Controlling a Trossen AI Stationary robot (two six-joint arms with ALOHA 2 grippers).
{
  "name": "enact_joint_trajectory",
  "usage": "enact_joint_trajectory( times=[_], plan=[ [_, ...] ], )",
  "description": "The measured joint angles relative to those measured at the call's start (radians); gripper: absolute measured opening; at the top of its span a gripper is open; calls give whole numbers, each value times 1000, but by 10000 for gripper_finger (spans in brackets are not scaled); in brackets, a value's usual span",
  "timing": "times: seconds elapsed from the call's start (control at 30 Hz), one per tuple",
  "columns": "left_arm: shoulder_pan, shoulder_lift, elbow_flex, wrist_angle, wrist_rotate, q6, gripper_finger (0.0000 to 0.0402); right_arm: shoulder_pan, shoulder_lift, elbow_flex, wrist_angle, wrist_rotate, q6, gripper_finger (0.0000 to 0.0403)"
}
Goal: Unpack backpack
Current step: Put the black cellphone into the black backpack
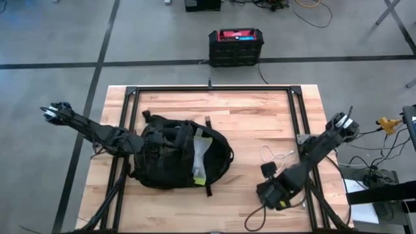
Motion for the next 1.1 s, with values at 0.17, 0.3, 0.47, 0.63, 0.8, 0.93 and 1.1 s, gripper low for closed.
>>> enact_joint_trajectory(
  times=[0.17, 0.3, 0.47, 0.63, 0.8, 0.93, 1.1],
  plan=[
    [0, 2, 0, -1, 0, -8, 0, 27, 74, -19, 4, -28, 11, 367],
    [0, 3, 0, -7, 1, -8, 0, 26, 125, -20, 14, -31, 11, 367],
    [0, 3, 0, -22, 1, -8, 0, 23, 143, -21, 25, -67, 13, 367],
    [0, 3, -2, -27, 1, -11, 0, 24, 120, -1, -11, -73, 50, 367],
    [-1, 4, -2, -30, 1, -20, 0, 52, 81, 0, -42, -70, 142, 367],
    [-5, 4, -3, -31, 2, -26, 0, 82, 81, -22, -35, -72, 143, 367],
    [-14, 4, -3, -31, 1, -36, 0, 83, 86, -71, 27, -82, 136, 367]
  ],
)
